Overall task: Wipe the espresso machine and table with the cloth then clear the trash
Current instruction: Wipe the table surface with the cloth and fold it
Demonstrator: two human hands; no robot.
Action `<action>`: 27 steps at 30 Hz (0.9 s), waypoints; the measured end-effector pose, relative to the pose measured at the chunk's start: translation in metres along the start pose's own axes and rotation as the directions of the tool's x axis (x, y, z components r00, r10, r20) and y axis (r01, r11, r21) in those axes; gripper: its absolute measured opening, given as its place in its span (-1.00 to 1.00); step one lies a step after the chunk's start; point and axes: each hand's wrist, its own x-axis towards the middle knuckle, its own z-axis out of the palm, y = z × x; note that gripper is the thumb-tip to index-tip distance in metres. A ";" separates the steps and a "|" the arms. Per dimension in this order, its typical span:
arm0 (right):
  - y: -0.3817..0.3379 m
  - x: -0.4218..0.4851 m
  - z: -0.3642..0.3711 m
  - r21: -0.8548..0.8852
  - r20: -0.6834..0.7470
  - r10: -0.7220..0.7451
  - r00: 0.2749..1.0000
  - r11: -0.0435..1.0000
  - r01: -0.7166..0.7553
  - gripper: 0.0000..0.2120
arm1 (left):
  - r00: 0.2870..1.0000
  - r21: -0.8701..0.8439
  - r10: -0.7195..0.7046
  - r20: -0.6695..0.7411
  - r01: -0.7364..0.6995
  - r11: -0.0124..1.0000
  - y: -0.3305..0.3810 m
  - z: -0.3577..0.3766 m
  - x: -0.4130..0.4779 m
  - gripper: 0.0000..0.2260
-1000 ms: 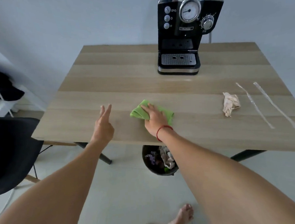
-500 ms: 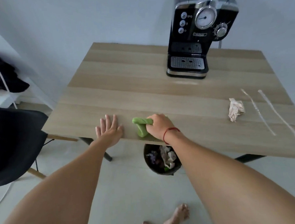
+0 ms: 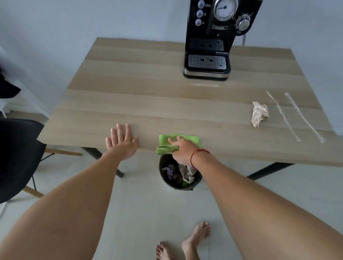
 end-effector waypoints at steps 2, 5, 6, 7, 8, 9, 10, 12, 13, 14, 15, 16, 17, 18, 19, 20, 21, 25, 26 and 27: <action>0.000 -0.010 -0.001 0.149 0.014 0.050 0.999 0.988 -0.051 -0.55 | 0.999 -0.004 0.049 -0.009 -0.049 0.999 0.010 0.006 -0.007 -0.43; -0.003 -0.019 -0.011 0.389 0.061 0.124 0.990 0.911 -0.138 -0.76 | 0.982 -0.086 0.188 0.014 -0.186 0.979 0.032 0.010 -0.016 -0.47; -0.003 -0.022 -0.016 0.445 0.058 0.137 0.989 0.883 -0.148 -0.74 | 0.973 -0.146 0.227 0.027 -0.221 0.964 0.039 0.009 -0.019 -0.52; -0.003 -0.024 -0.020 0.498 0.035 0.156 0.987 0.854 -0.152 -0.73 | 0.969 -0.231 0.248 0.005 -0.241 0.943 0.046 0.008 -0.022 -0.59; -0.001 -0.026 -0.024 0.553 -0.008 0.176 0.984 0.821 -0.142 -0.75 | 0.971 -0.324 0.235 -0.044 -0.236 0.916 0.052 0.006 -0.025 -0.66; 0.001 -0.027 -0.027 0.617 -0.055 0.203 0.978 0.777 -0.126 -0.78 | 0.978 -0.439 0.189 -0.089 -0.209 0.874 0.059 0.003 -0.029 -0.71; 0.002 -0.029 -0.032 0.685 -0.092 0.229 0.969 0.720 -0.106 -0.81 | 0.987 -0.563 0.131 -0.097 -0.163 0.810 0.066 0.001 -0.035 -0.73; 0.004 -0.031 -0.042 0.795 -0.136 0.275 0.952 0.604 -0.061 -0.88 | 0.997 -0.746 0.077 0.028 -0.030 0.665 0.082 -0.004 -0.046 -0.65; 0.004 -0.031 -0.046 0.833 -0.152 0.294 0.944 0.552 -0.038 -0.95 | 0.992 -0.778 0.080 0.095 0.024 0.627 0.091 -0.005 -0.051 -0.54; 0.004 -0.029 -0.049 0.861 -0.169 0.307 0.937 0.509 -0.012 -0.96 | 0.987 -0.789 0.069 0.145 0.073 0.609 0.098 -0.005 -0.055 -0.40; 0.004 -0.027 -0.052 0.884 -0.181 0.320 0.930 0.468 0.011 -0.96 | 0.983 -0.797 0.050 0.175 0.111 0.594 0.105 -0.004 -0.056 -0.25; 0.005 -0.023 -0.054 0.897 -0.192 0.338 0.921 0.441 0.025 -0.96 | 0.982 -0.807 0.033 0.186 0.133 0.576 0.109 -0.002 -0.054 -0.15; 0.007 -0.020 -0.055 0.900 -0.205 0.360 0.910 0.435 0.031 -0.96 | 0.982 -0.820 0.031 0.185 0.137 0.556 0.114 -0.001 -0.053 -0.16; 0.009 -0.019 -0.057 0.892 -0.213 0.384 0.899 0.452 0.019 -0.95 | 0.985 -0.831 0.030 0.168 0.125 0.543 0.120 -0.003 -0.055 -0.29; 0.013 -0.017 -0.059 0.878 -0.216 0.410 0.886 0.479 -0.008 -0.94 | 0.989 -0.835 0.035 0.146 0.104 0.540 0.125 -0.004 -0.057 -0.48; 0.017 -0.016 -0.062 0.860 -0.217 0.439 0.872 0.509 -0.042 -0.94 | 0.991 -0.833 0.038 0.125 0.083 0.547 0.129 -0.005 -0.055 -0.64; 0.021 -0.015 -0.065 0.845 -0.225 0.464 0.857 0.531 -0.066 -0.91 | 0.993 -0.825 0.041 0.106 0.065 0.562 0.132 -0.004 -0.050 -0.72; 0.035 -0.005 -0.078 0.815 -0.367 0.488 0.792 0.579 0.021 -0.69 | 1.000 -0.819 0.017 0.013 0.001 0.574 0.141 -0.006 -0.035 -0.76; 0.037 -0.002 -0.081 0.808 -0.399 0.486 0.778 0.588 0.047 -0.63 | 1.000 -0.809 -0.003 -0.026 -0.019 0.588 0.144 -0.007 -0.029 -0.76; 0.039 0.002 -0.085 0.795 -0.428 0.484 0.763 0.604 0.063 -0.57 | 0.998 -0.787 -0.015 -0.067 -0.044 0.616 0.147 -0.009 -0.024 -0.75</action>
